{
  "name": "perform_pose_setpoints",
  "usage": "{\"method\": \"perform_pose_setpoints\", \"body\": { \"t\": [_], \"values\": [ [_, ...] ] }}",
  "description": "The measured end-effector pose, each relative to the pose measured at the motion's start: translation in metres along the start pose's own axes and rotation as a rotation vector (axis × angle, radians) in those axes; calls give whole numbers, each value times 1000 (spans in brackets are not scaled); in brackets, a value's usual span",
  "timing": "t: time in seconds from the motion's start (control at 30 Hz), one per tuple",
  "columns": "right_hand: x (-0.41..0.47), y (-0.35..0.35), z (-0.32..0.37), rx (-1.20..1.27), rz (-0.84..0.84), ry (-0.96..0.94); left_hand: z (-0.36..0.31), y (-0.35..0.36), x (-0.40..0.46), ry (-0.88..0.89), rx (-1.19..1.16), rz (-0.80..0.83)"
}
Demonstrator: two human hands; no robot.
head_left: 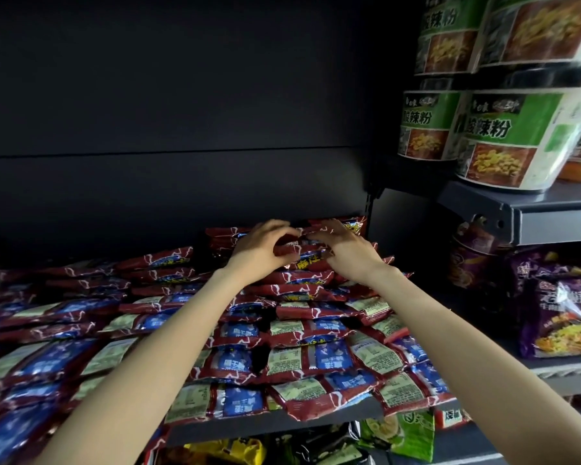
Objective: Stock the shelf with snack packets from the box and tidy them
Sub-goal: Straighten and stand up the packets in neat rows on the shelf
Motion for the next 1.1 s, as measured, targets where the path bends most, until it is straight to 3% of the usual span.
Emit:
{"method": "perform_pose_setpoints", "body": {
  "t": [0.1, 0.23, 0.33, 0.43, 0.6, 0.7, 0.87, 1.1],
  "values": [
    [-28, -19, 9, -1, -145, -36, -7, -25, -37, 27, -23, -163],
    [-70, -47, 37, 30, -386, -229, -18, -61, -106, 45, 132, -346],
    [-96, -63, 68, 39, -466, -356, -30, -80, -163, 60, 303, -427],
    [-107, -67, 105, -3, -425, -435, -31, -90, -216, 21, 457, -395],
    [-95, -35, 179, -215, -17, -570, -1, -93, -297, -151, 582, -132],
    [-84, -13, 226, -225, 106, -679, 36, -101, -339, -255, 541, -23],
    [-53, 14, 311, -191, 89, -841, 123, -128, -395, -397, 594, -15],
    [22, 34, 411, -201, -90, -885, 238, -176, -423, -422, 580, -220]
  ]
}}
Point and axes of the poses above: each hand's wrist, its own x-axis towards the middle knuckle, its own y-axis out of the palm, z = x × y, the point moved 8 cm from there along x, towards the middle knuckle, and after that the axes turned 13 degrees about z, right-handed, at the moved point
